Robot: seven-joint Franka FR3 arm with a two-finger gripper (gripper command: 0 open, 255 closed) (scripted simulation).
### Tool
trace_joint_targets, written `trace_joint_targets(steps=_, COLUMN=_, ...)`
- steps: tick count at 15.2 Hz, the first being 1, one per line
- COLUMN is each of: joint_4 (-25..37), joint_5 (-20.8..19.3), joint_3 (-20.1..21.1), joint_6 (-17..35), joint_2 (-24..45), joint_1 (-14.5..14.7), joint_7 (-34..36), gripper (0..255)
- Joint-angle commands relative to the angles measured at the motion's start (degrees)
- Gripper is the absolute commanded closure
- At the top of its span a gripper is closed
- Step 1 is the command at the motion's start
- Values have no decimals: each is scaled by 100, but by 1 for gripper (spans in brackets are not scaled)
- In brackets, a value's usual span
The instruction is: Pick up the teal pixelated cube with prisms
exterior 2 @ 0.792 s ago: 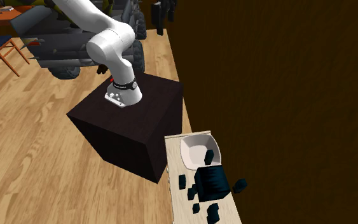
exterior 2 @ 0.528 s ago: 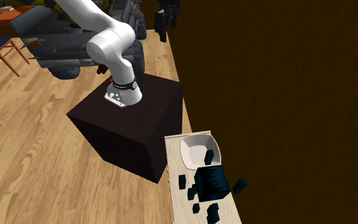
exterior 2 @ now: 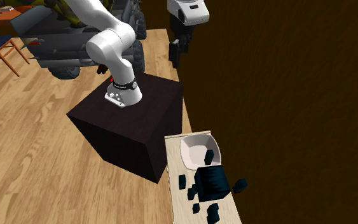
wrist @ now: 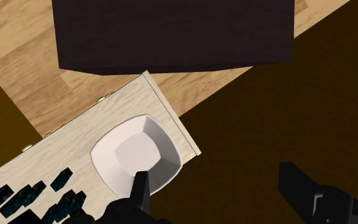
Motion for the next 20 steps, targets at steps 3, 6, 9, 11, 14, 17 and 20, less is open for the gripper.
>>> trace_joint_targets(steps=3, joint_4=102, joint_5=-83, joint_3=-194, joint_6=638, joint_2=676, joint_1=-33, joint_7=-265, gripper=0)
trace_joint_targets(steps=6, joint_4=307, joint_5=-97, joint_3=-350, joint_6=1060, joint_2=1264, joint_1=-53, joint_7=-485, gripper=0)
trace_joint_targets(steps=9, joint_4=579, joint_5=-60, joint_3=-495, joint_6=1436, joint_2=1875, joint_1=-73, joint_7=-714, gripper=0)
trace_joint_targets(steps=11, joint_4=798, joint_5=-7, joint_3=-580, joint_6=1658, joint_2=2293, joint_1=-90, joint_7=-872, gripper=0)
trace_joint_targets(steps=14, joint_4=1180, joint_5=114, joint_3=-688, joint_6=1942, joint_2=2931, joint_1=-129, joint_7=-1116, gripper=0)
trace_joint_targets(steps=17, joint_4=1627, joint_5=273, joint_3=-763, joint_6=2164, joint_2=3578, joint_1=-193, joint_7=-1360, gripper=0)
trace_joint_targets(steps=20, joint_4=2142, joint_5=455, joint_3=-799, joint_6=2322, joint_2=4230, joint_1=-292, joint_7=-1594, gripper=0)
